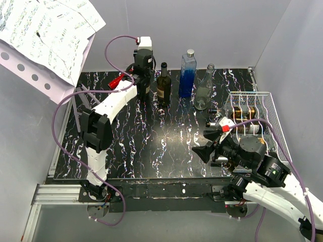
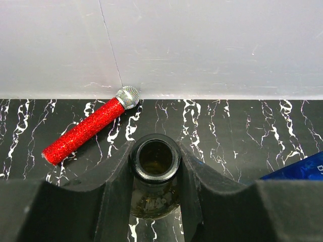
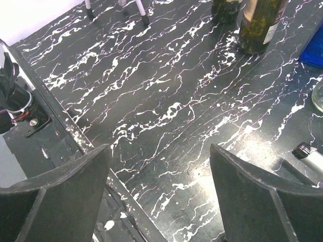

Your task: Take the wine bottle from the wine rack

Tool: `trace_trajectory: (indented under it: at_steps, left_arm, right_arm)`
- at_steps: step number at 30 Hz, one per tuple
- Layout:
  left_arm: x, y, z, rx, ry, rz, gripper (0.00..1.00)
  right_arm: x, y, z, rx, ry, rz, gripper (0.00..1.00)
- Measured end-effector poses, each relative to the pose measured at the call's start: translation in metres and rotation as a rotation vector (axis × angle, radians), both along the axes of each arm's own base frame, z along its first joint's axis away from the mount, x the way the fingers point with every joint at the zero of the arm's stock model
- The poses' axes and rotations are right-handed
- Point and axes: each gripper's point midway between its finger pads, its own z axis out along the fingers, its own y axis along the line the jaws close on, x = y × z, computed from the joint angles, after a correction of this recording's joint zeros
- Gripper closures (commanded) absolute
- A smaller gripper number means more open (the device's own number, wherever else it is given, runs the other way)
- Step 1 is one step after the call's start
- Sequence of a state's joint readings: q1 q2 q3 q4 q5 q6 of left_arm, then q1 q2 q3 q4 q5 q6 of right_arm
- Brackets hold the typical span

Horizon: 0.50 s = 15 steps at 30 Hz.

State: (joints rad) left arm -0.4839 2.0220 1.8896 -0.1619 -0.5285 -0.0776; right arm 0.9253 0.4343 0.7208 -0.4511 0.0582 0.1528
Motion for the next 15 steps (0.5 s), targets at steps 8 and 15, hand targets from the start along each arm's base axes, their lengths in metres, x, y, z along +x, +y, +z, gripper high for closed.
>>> trace_trajectory:
  at_steps: [8,15]
  left_arm:
    - [0.0048,0.0076,-0.0009,-0.040,0.002,0.006,0.62]
    - [0.0068,0.0051,0.0035,-0.057,-0.012,-0.014,0.40]
  right_arm:
    - [0.0027,-0.0058,-0.0010,-0.003,-0.017,-0.027,0.13]
    - [0.0048,-0.0067,-0.0019,-0.014,-0.024,-0.035,0.12]
